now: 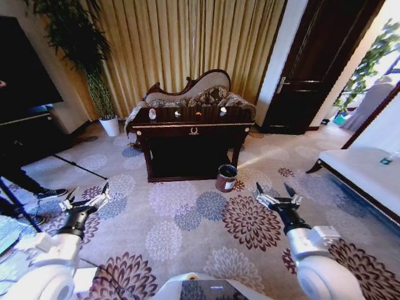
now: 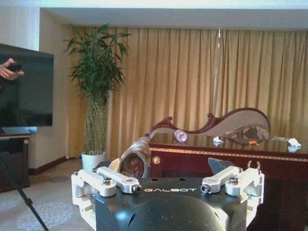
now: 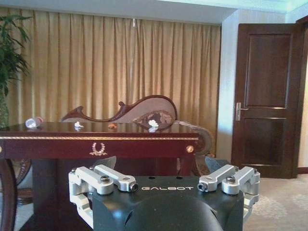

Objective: Move to the front of the table and place the trash on the table into the trash bin.

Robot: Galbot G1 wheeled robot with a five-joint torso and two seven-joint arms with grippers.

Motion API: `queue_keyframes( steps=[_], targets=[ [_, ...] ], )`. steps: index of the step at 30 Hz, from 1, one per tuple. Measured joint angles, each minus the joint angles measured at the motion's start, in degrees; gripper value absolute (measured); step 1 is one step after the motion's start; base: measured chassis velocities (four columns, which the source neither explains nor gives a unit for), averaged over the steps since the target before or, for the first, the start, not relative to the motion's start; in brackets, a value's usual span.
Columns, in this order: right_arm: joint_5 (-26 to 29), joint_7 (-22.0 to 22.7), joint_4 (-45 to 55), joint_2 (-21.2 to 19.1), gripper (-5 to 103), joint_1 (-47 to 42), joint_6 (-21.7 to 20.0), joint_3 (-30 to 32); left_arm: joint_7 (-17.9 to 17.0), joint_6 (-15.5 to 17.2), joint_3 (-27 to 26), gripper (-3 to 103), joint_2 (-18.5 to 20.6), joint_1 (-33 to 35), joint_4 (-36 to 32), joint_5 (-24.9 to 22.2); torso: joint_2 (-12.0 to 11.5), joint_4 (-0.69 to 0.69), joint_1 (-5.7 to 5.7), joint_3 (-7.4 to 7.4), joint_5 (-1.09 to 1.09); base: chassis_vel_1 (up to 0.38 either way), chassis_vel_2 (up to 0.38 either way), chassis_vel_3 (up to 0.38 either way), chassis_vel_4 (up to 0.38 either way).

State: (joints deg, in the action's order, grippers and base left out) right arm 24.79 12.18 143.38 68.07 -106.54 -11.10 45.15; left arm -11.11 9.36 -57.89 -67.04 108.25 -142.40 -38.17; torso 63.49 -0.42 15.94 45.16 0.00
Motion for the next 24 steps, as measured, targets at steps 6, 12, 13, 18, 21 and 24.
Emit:
queue_keyframes(
  steps=[6,12,13,18,21,24],
  targets=[
    [1.09,1.31,0.02,-1.69,100,-0.15,-2.62,3.88,-0.71,2.91,-5.82,100,0.39,0.20,-0.92,-2.96,0.00,0.01,0.00,0.00,0.00,0.000,0.000,0.000,0.000],
    [1.50,1.44,0.02,-2.21,100,-0.09,-3.06,6.65,-0.58,4.24,-11.48,100,1.23,0.47,-0.94,-5.82,0.00,0.01,0.00,0.00,0.00,0.000,0.000,0.000,0.000],
    [1.53,1.44,0.01,-2.10,100,-0.08,-3.14,6.75,-0.53,4.28,-11.63,100,1.19,0.52,-0.94,-5.93,0.00,0.01,0.00,0.00,0.00,0.000,0.000,0.000,0.000],
    [1.50,1.44,-0.03,-1.71,100,0.59,-3.20,5.40,-0.69,4.09,-8.60,100,0.34,-0.26,-0.94,-5.44,0.00,0.01,0.00,0.00,0.00,0.000,0.000,0.000,0.000],
    [1.45,1.36,-0.05,-1.40,100,0.90,-3.20,4.45,-0.71,3.13,-6.69,100,-0.02,-0.87,-0.94,-4.95,0.00,0.01,0.00,0.00,0.00,0.000,0.000,0.000,0.000],
    [1.45,1.32,-0.07,-1.18,100,1.01,-3.15,4.05,-0.74,2.90,-6.19,100,-0.11,-1.10,-0.93,-4.84,0.00,0.00,0.00,0.00,0.00,0.000,0.000,0.000,0.000]
  ],
)
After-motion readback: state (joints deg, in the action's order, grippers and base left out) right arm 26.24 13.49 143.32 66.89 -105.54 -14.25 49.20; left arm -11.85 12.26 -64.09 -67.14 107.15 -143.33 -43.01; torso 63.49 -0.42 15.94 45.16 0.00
